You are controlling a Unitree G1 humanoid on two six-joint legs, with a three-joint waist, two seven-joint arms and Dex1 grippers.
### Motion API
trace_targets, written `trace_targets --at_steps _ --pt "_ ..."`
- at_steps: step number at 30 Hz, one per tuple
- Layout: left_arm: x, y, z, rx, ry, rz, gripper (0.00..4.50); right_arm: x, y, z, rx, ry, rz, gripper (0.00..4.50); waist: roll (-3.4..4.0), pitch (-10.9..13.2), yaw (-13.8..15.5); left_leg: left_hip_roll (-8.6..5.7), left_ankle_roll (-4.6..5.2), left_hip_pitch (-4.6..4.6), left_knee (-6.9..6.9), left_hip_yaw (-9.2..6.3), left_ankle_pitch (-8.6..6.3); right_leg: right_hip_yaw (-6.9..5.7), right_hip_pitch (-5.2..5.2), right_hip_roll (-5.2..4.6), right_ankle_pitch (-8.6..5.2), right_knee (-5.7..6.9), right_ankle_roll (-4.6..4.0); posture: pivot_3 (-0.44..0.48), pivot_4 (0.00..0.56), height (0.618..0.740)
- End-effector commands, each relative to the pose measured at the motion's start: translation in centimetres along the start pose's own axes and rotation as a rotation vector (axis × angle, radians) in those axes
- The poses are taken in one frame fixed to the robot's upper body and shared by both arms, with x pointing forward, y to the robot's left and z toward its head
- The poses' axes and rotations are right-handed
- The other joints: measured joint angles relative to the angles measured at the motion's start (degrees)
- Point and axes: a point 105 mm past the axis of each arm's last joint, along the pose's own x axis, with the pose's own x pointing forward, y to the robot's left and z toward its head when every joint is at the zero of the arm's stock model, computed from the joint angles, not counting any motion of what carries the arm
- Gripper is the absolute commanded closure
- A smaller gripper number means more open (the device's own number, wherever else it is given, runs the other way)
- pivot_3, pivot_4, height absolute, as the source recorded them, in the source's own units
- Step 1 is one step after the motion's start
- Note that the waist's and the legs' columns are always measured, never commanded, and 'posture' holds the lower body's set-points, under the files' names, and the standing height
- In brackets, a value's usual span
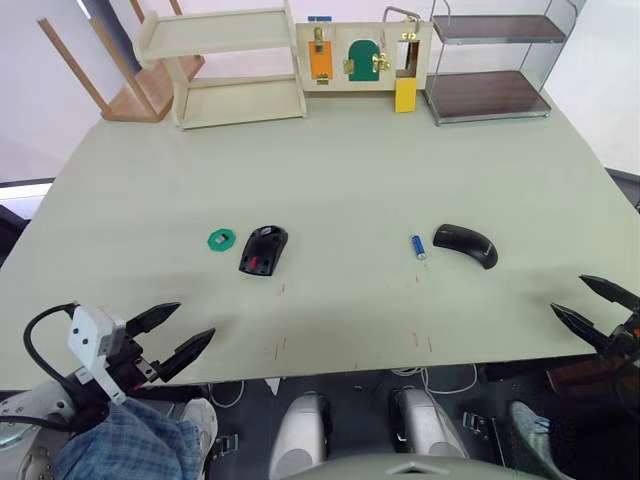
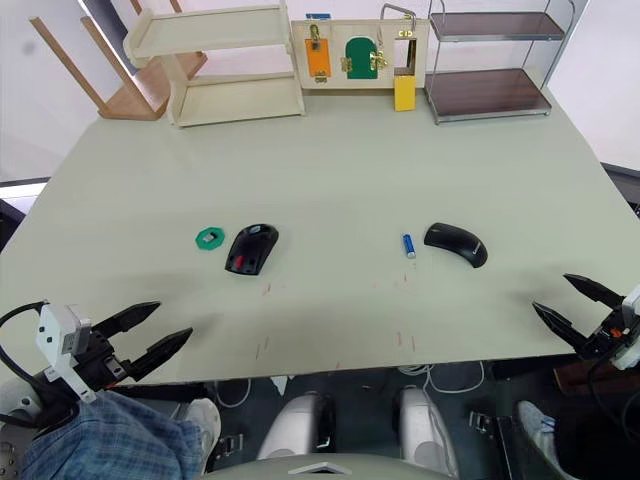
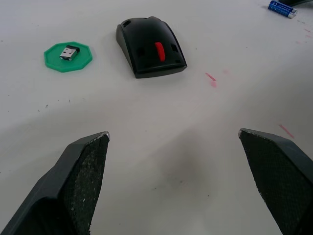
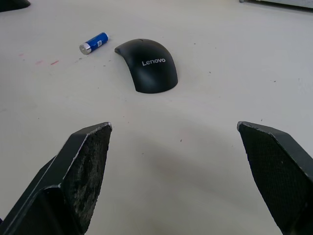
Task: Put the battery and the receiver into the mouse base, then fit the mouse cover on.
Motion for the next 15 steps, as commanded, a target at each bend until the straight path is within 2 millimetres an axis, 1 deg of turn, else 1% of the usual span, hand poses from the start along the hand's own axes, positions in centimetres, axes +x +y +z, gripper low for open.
trace_targets --at_steps 1,4,9,15 --pt "-0.22 1.08 0.55 0.032 -0.018 0.055 0.00 -0.30 -0.35 0.93 -0.047 -0.033 -0.016 0.17 0.00 0.00 0.00 0.00 0.00 0.00 0.00 0.00 0.00 0.00 0.00 0.00 0.00 0.00 0.00 0.000 0.150 0.740" --pt "0.04 1.77 0.60 0.024 -0.025 0.075 0.00 -0.33 -0.44 0.83 -0.055 -0.037 -0.019 0.17 0.00 0.00 0.11 0.00 0.00 0.02 0.06 0.01 0.00 -0.02 0.01 0.08 0.00 0.05 0.00 0.000 0.150 0.740" --pt "0.42 1.87 0.62 0.025 -0.027 0.067 0.00 -0.43 -0.73 0.84 -0.063 -0.036 -0.025 0.17 0.00 0.00 0.18 0.00 0.00 0.01 0.06 0.05 0.00 0.01 0.01 0.08 0.01 0.05 -0.01 0.000 0.150 0.740" --pt "0.57 1.74 0.58 0.026 -0.032 0.063 0.00 -0.25 -0.61 0.97 -0.071 -0.037 -0.028 0.17 0.00 0.00 0.21 0.00 0.00 0.01 0.06 0.12 0.00 -0.01 0.02 0.10 0.01 0.06 -0.01 0.000 0.150 0.740"
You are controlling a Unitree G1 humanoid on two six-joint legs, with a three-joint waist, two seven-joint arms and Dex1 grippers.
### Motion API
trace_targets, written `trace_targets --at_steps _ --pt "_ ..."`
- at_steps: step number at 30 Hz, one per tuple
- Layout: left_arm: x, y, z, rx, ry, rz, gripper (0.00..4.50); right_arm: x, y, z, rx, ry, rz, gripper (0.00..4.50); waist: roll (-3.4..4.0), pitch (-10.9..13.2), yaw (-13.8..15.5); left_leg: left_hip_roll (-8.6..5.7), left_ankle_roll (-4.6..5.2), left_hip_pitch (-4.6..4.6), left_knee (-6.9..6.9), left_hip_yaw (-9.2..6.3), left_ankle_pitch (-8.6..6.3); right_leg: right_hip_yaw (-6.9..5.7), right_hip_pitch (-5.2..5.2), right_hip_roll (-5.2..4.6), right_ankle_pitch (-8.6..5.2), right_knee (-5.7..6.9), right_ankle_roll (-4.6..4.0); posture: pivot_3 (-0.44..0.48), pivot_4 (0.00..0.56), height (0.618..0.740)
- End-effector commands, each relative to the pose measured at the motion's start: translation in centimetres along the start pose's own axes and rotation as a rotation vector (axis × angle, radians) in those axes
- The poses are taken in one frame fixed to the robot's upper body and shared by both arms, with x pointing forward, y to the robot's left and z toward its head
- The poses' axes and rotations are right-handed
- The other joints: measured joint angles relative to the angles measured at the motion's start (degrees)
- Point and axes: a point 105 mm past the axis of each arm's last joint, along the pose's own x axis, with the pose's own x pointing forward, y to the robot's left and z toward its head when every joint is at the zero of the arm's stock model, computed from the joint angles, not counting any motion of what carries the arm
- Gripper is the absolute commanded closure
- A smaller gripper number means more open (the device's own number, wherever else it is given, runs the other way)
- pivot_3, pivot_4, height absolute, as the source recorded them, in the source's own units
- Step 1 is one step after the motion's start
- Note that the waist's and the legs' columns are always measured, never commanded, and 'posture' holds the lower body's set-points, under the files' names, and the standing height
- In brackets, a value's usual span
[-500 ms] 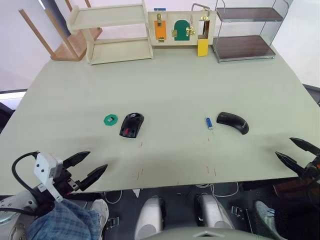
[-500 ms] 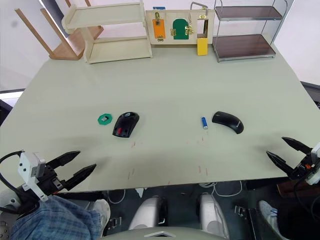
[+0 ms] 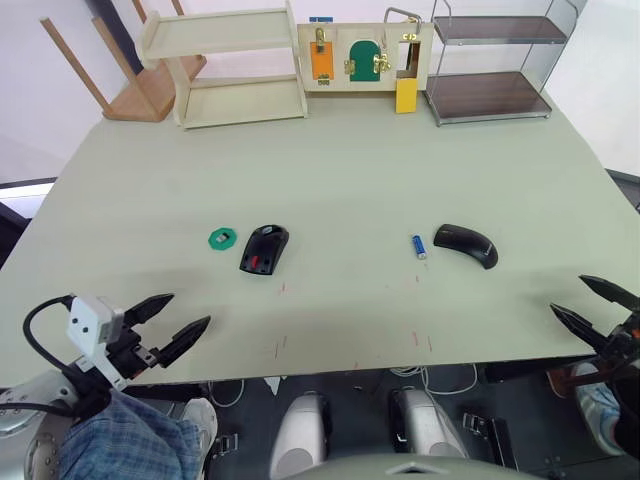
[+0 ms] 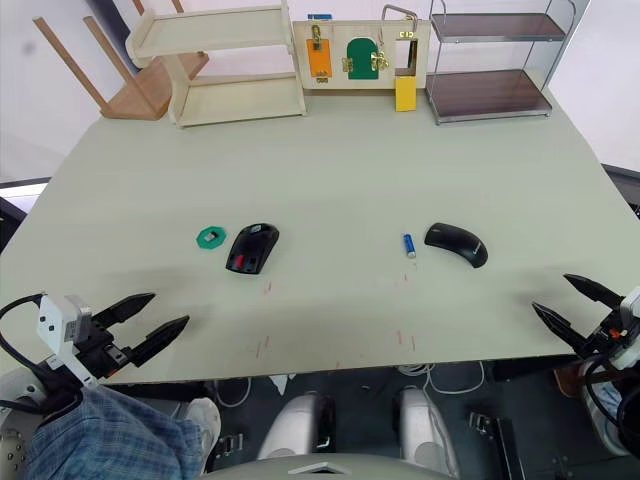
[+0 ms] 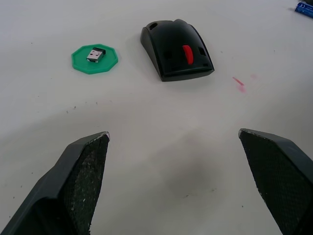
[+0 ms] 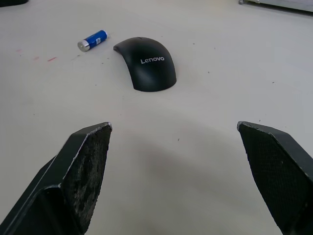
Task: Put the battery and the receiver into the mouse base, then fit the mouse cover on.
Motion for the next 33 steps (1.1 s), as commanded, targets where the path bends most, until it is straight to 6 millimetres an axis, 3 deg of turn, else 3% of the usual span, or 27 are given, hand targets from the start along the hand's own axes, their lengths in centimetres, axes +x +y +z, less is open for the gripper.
trace_targets --at_steps 1,15,26,33 --pt "-0.2 0.0 0.3 0.013 -0.013 0.005 0.00 -0.2 -0.5 1.3 -0.049 -0.034 -0.025 0.17 0.00 0.00 0.00 0.00 0.00 0.01 0.01 0.00 0.00 0.01 0.00 0.00 0.00 0.01 0.00 0.000 0.150 0.740" --pt "0.3 -0.9 0.9 0.013 -0.045 -0.001 0.00 0.3 0.2 1.9 -0.044 -0.067 0.017 0.17 -0.01 -0.01 0.50 0.00 0.00 0.02 0.03 0.05 0.00 0.01 0.02 0.01 0.00 0.03 0.00 0.000 0.150 0.740" --pt "3.4 -3.6 3.0 -0.006 -0.138 0.022 0.00 1.0 1.2 2.6 -0.028 -0.069 0.101 0.17 -0.01 -0.02 0.97 -0.01 0.00 0.08 0.10 0.00 0.00 -0.02 0.18 0.02 0.02 0.04 0.00 0.000 0.150 0.740" --pt "7.3 -4.5 5.0 -0.043 -0.205 0.174 0.00 1.2 1.8 2.9 -0.024 -0.079 0.168 0.17 0.02 -0.05 1.05 -0.05 0.01 0.14 0.23 -0.10 0.01 -0.06 0.35 0.06 0.05 0.06 0.03 0.000 0.150 0.740"
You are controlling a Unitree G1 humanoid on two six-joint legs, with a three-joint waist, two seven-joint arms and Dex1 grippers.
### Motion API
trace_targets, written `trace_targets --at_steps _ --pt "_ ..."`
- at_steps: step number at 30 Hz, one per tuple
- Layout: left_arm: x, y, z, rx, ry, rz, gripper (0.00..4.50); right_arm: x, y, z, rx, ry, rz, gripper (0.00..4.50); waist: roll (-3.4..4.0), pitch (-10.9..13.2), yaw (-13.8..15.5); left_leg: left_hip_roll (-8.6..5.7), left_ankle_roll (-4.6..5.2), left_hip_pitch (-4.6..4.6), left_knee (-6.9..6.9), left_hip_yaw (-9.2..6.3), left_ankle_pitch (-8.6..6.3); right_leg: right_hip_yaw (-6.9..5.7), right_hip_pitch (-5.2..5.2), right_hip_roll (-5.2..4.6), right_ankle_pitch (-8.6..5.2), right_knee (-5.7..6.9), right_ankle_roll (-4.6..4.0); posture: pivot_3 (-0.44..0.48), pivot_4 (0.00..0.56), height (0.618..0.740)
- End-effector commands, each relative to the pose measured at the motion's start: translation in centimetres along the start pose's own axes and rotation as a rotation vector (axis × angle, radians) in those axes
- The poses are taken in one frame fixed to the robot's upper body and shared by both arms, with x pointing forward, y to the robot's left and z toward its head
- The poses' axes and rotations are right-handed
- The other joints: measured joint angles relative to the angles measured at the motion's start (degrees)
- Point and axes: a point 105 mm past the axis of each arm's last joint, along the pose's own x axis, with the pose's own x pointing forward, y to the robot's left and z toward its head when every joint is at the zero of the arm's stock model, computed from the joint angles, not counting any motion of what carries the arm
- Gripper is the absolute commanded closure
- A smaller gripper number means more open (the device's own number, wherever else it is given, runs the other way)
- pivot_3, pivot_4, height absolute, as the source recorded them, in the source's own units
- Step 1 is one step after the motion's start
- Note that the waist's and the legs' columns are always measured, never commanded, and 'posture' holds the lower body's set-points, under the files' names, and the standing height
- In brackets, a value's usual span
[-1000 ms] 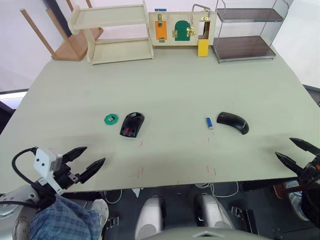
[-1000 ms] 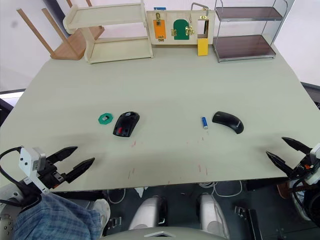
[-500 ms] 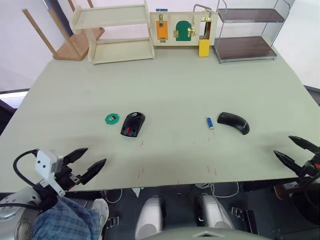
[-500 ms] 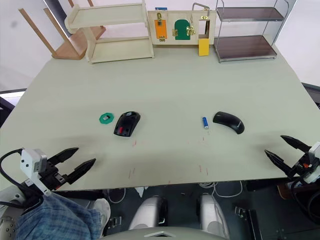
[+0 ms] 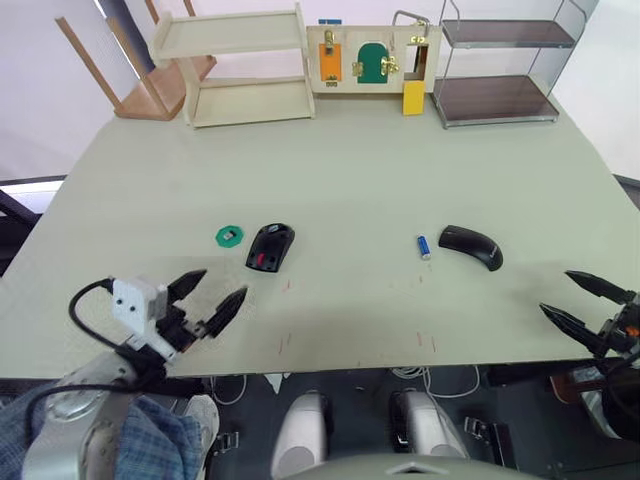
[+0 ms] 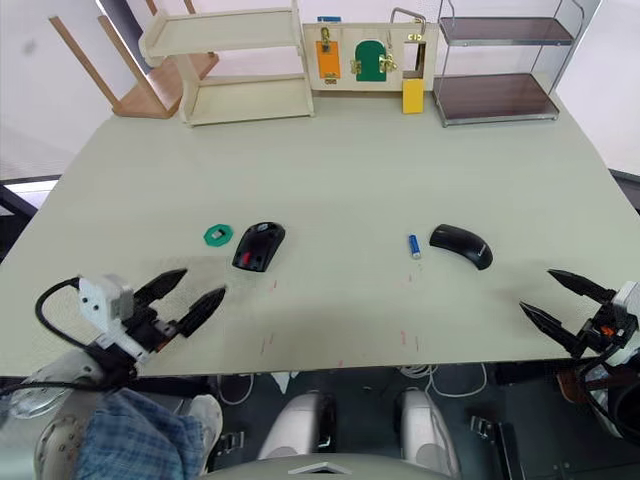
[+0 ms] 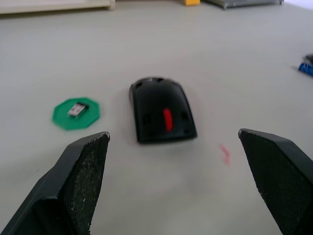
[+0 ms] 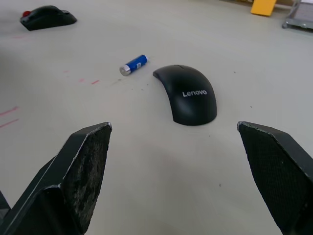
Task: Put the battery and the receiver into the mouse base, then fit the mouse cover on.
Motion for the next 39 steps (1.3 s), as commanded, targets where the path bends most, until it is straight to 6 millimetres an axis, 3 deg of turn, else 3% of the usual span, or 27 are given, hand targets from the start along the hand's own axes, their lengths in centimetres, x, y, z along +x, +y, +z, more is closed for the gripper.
trace_targets --at_steps 1,7,18,30,39 --pt "1.9 -0.5 1.4 0.011 -0.044 0.102 0.00 0.2 0.1 1.2 -0.022 -0.033 0.040 0.17 0.00 0.00 0.04 -0.02 0.00 0.00 0.01 -0.01 0.00 0.01 0.01 0.00 0.05 0.00 -0.03 0.000 0.150 0.740" --pt "4.3 -0.4 1.8 -0.066 -0.065 0.268 0.00 0.0 0.7 1.8 -0.010 -0.076 0.125 0.17 -0.02 -0.01 -0.15 -0.04 0.00 0.00 0.06 -0.06 0.01 0.02 0.03 0.07 0.14 0.03 -0.11 0.000 0.150 0.740" --pt "7.9 -0.7 1.0 -0.025 0.006 0.338 0.00 -0.1 0.6 2.2 -0.017 -0.107 0.163 0.17 -0.02 -0.01 0.00 -0.09 0.00 -0.01 0.09 -0.11 0.01 0.03 0.07 0.10 0.18 0.04 -0.11 0.000 0.150 0.740" --pt "9.6 -1.0 -0.5 0.001 0.107 0.320 0.00 -0.3 0.9 2.5 -0.050 -0.131 0.195 0.17 -0.02 -0.01 -0.02 -0.11 0.00 -0.02 0.09 -0.12 0.01 0.04 0.06 0.09 0.20 0.04 -0.12 0.000 0.150 0.740" --pt "10.6 -1.5 -0.4 0.011 0.137 0.301 0.00 -0.2 1.4 3.0 -0.097 -0.164 0.241 0.17 -0.02 -0.01 -0.01 -0.12 0.00 -0.03 0.09 -0.15 0.01 0.03 0.07 0.09 0.31 0.04 0.07 0.000 0.150 0.740"
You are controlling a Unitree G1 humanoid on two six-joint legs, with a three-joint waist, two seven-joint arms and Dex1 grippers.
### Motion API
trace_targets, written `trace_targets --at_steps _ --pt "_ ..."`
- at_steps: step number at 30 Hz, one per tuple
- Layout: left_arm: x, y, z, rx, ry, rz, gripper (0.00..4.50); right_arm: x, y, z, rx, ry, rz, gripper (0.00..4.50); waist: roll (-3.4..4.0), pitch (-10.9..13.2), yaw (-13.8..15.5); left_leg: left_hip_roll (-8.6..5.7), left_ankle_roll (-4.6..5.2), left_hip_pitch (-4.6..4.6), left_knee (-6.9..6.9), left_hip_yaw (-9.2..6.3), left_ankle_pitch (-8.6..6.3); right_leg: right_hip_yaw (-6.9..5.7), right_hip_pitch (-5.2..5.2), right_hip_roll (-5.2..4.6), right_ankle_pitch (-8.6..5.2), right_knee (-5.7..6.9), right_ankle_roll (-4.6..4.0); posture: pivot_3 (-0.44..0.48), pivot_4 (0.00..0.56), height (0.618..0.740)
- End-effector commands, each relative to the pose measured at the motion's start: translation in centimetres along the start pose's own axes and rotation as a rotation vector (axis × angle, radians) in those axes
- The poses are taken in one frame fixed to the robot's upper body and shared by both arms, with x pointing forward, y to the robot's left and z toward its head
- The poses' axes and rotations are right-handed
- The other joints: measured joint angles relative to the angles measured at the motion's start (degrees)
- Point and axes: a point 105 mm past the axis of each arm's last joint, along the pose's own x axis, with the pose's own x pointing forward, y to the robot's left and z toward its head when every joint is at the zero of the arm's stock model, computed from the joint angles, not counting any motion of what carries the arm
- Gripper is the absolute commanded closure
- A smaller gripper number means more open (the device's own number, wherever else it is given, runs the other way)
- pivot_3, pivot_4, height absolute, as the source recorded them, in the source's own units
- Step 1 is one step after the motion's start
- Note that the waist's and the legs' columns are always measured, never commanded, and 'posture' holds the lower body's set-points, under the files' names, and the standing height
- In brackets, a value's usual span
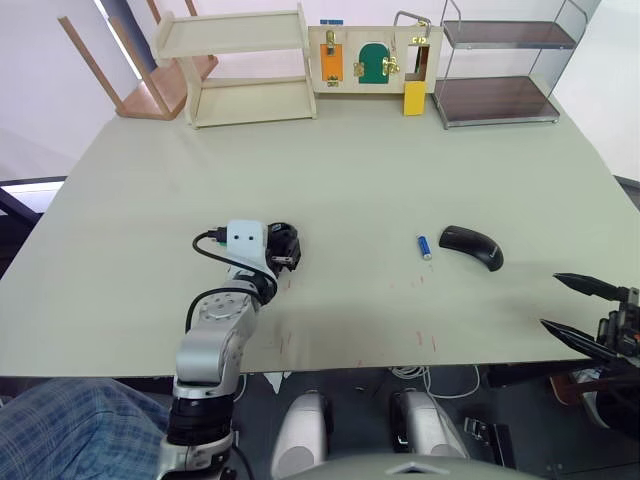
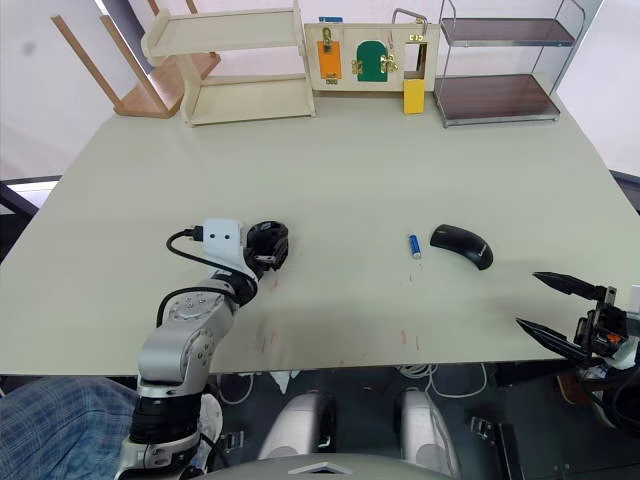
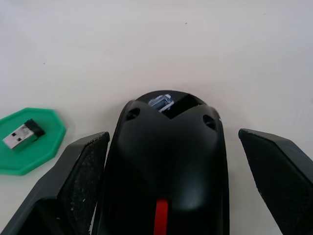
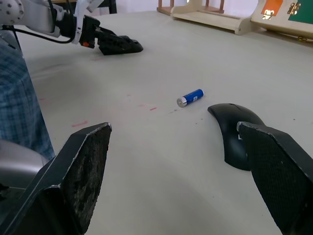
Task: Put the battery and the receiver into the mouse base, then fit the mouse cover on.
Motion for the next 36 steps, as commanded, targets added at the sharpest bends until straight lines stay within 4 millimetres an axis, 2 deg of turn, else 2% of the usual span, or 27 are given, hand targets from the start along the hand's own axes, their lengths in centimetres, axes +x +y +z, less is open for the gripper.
trace_targets --at_steps 1,10,12,14,20,24,33,36 --pt "0.0 -0.5 0.6 0.015 -0.011 -0.009 0.00 -0.2 -0.2 1.3 -0.055 -0.043 -0.002 0.17 0.00 0.00 0.00 0.00 0.00 0.00 0.00 0.00 0.00 0.00 0.00 0.00 0.00 0.00 0.00 0.000 0.150 0.740" --pt "-0.2 -0.6 -0.1 -0.029 0.020 0.016 0.00 0.0 0.0 1.4 -0.051 -0.051 -0.005 0.17 0.00 0.00 0.08 -0.02 0.00 -0.01 0.00 -0.01 0.00 0.00 0.00 -0.02 0.01 0.00 0.00 0.000 0.150 0.740" --pt "-0.2 -0.4 -0.3 -0.023 0.028 0.022 1.07 0.1 0.1 1.4 -0.051 -0.055 -0.008 0.00 0.00 0.00 0.08 -0.02 0.00 -0.01 0.00 -0.01 0.00 0.00 0.00 -0.02 0.01 0.00 0.00 0.000 0.150 0.740" --pt "-0.1 -0.3 -0.4 -0.019 0.034 0.029 1.55 0.1 0.1 1.3 -0.050 -0.055 -0.009 0.00 0.00 0.00 0.08 -0.02 0.00 -0.01 0.00 -0.01 0.00 0.00 0.00 -0.02 0.00 0.00 0.00 0.000 0.150 0.740" --pt "-0.1 -0.1 -0.6 -0.018 0.043 0.031 1.56 0.3 0.0 1.5 -0.054 -0.061 -0.018 0.00 0.01 -0.01 0.03 -0.03 0.00 0.00 0.00 -0.02 0.00 0.00 0.01 -0.02 0.00 0.00 0.00 0.000 0.150 0.740" --pt "-0.2 0.0 0.0 0.052 0.018 -0.006 1.56 0.3 0.1 1.5 -0.053 -0.064 -0.022 0.00 0.01 0.00 0.03 -0.03 0.00 0.00 0.00 -0.03 0.00 -0.01 0.01 -0.01 0.00 0.01 0.00 0.000 0.150 0.740" --pt "-0.9 -2.5 2.6 0.244 -0.050 -0.343 1.56 0.7 0.5 2.1 -0.069 -0.073 -0.031 0.00 0.00 0.00 0.11 -0.02 0.00 0.00 0.00 -0.01 0.00 -0.01 -0.01 -0.03 -0.06 0.02 -0.11 0.000 0.150 0.740" --pt "-1.0 -4.3 3.3 0.321 -0.065 -0.507 1.56 0.9 0.7 2.2 -0.073 -0.078 -0.038 0.00 0.00 0.00 0.16 -0.02 0.00 -0.02 0.01 -0.02 0.00 -0.02 0.00 -0.03 -0.10 0.02 -0.18 0.000 0.150 0.740"
